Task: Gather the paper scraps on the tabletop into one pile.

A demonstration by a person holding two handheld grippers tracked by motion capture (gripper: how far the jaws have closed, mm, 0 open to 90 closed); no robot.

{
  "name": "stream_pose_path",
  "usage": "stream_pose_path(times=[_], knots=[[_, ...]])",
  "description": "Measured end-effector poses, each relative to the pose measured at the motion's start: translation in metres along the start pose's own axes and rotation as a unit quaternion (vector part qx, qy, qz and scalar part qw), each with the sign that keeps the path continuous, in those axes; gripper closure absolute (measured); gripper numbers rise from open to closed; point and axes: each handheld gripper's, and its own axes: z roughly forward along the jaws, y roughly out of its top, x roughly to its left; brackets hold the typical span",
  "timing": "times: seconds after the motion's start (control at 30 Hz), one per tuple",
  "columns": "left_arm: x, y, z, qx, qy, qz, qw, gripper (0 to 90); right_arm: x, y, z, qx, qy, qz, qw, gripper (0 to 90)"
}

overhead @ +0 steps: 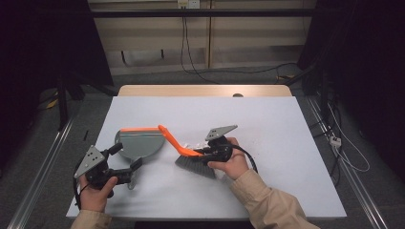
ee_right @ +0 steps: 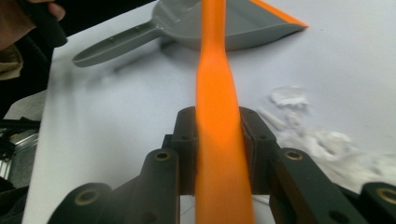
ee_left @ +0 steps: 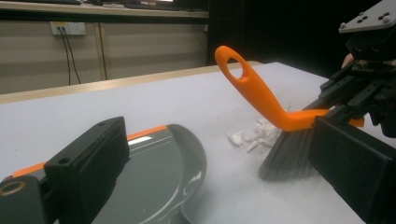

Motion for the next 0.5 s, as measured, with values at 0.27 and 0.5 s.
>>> stream_pose_path(times=[0.27, 0.5], knots=[[-0.001, 0.000, 0.001, 0.000, -0.001, 0.002, 1.0000, 5.0, -0.014, 0.001, -0.012, -0.001, -0.035, -0.007, 0.9993, 71.7], [-0.001, 0.000, 0.001, 0.002, -0.002, 0.004, 1.0000, 5.0, -0.013, 0.009, -0.023, -0.029, -0.021, -0.011, 0.9993, 71.7]])
